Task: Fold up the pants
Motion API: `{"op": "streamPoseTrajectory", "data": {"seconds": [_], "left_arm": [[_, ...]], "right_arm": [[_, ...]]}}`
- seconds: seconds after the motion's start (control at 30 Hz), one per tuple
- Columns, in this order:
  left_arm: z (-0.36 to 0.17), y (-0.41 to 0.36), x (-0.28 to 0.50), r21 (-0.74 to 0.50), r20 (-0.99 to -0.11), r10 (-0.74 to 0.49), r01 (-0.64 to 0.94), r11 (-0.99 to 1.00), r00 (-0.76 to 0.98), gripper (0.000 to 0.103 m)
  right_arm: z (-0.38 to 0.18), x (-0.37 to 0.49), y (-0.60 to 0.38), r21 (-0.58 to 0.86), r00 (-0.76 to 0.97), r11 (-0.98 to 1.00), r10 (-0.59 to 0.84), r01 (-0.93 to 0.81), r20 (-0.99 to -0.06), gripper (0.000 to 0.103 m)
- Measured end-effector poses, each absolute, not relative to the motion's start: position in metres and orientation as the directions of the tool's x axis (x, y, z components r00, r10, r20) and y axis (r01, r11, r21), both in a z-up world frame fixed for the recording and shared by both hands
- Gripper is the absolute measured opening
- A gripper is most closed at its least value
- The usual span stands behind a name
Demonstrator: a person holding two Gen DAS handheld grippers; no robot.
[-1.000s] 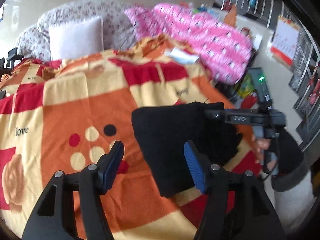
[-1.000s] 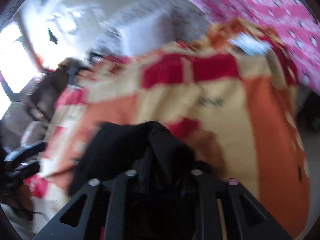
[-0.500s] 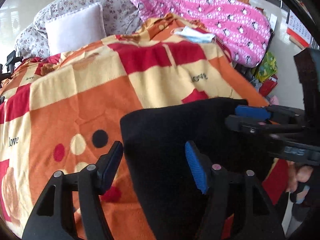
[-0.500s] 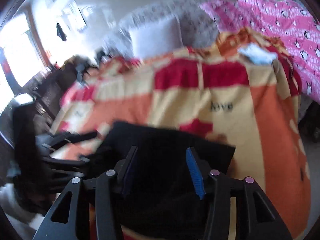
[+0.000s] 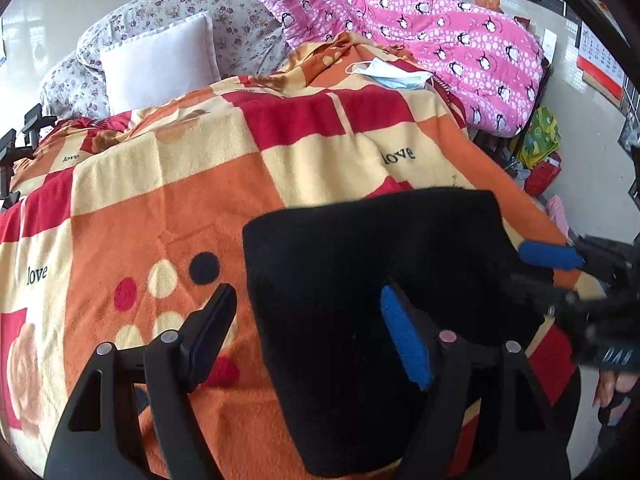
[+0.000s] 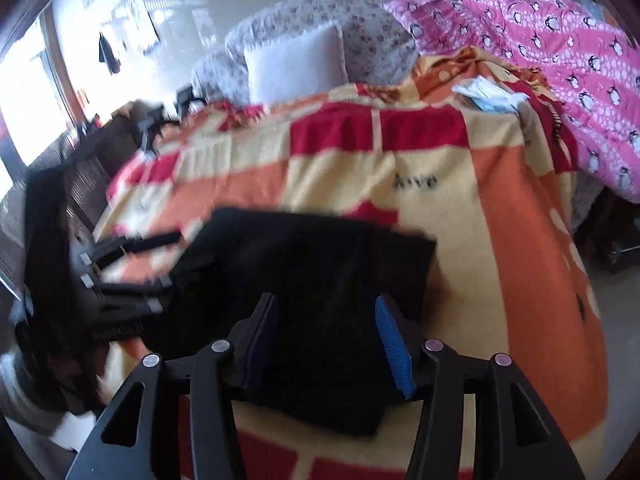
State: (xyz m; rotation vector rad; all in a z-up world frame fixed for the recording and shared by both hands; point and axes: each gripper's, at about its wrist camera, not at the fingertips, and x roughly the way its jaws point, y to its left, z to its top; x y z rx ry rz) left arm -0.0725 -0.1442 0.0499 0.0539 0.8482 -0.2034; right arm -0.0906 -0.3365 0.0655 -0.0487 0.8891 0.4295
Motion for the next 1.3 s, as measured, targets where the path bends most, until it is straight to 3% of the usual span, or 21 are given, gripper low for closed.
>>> {"op": "streamPoseTrajectory", "data": {"seconds": [0.17,0.37,0.6,1.3], "left_arm": [[0.045,-0.146,-0.078,-0.029,-0.747,-0.141,0.18,0.983,0.65,0.075],[0.053,-0.15,-0.085,-0.005,-0.734,-0.131,0.186,0.982,0.667,0.075],[0.059,-0.149,-0.089,-0.009,-0.725,-0.134,0.186,0.983,0.675,0.075],[0.066,-0.14,-0.094,-0.038,-0.709,-0.138,0.157,0.987,0.691,0.084]], "right_arm": [[0.047,-0.106,-0.344,0.146,0.553,0.925,0.331,-0.352,-0.765,0.06],[0.067,-0.112,-0.359,0.231,0.561,0.916,0.386,-0.329,-0.733,0.064],[0.079,-0.115,-0.356,0.229,0.583,0.919,0.383,-0.322,-0.717,0.072],[0.077,-0.104,-0.351,0.231,0.595,0.925,0.371,-0.301,-0.713,0.077]]}}
